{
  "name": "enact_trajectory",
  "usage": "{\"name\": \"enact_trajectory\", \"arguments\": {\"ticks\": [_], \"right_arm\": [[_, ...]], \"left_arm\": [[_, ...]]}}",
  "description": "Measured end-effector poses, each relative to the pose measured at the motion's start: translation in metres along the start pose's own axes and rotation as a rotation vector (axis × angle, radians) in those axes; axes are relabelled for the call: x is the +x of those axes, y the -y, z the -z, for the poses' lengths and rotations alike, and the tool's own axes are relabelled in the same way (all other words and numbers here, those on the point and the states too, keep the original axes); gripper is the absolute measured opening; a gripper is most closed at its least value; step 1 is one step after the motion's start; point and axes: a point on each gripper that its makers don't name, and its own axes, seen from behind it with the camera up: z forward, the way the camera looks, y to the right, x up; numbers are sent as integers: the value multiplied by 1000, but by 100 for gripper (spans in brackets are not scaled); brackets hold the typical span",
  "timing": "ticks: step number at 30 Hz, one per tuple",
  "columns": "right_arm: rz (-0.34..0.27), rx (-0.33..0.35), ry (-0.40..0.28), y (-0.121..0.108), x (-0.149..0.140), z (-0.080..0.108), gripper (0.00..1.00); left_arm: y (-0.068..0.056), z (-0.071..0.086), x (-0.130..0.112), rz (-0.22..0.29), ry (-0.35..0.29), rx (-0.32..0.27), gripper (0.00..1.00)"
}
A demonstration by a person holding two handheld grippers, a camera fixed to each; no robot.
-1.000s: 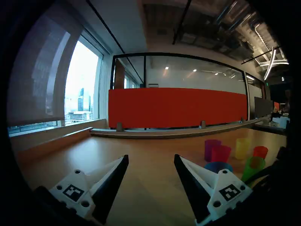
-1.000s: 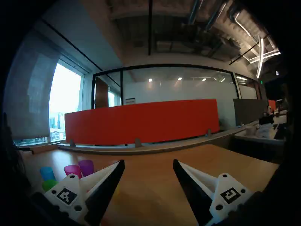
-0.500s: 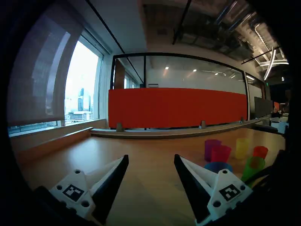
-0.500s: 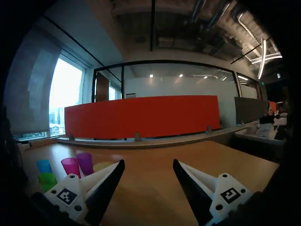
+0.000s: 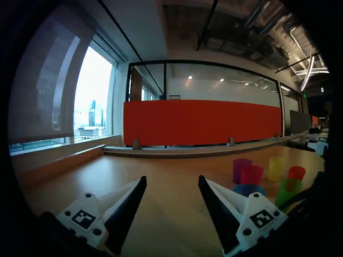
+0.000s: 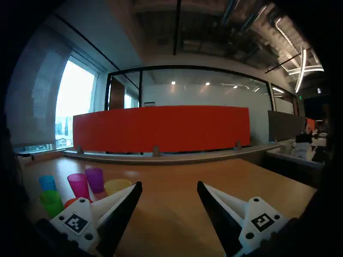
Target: Pour water
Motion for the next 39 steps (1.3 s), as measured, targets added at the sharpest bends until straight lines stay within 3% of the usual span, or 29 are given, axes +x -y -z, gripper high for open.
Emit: {"name": "enact_trajectory", "arguments": {"ticks": [39], "right_arm": [[27, -1, 4, 3, 2, 2, 100]], "left_arm": [[0, 0, 1, 0, 0, 0, 89]]}}
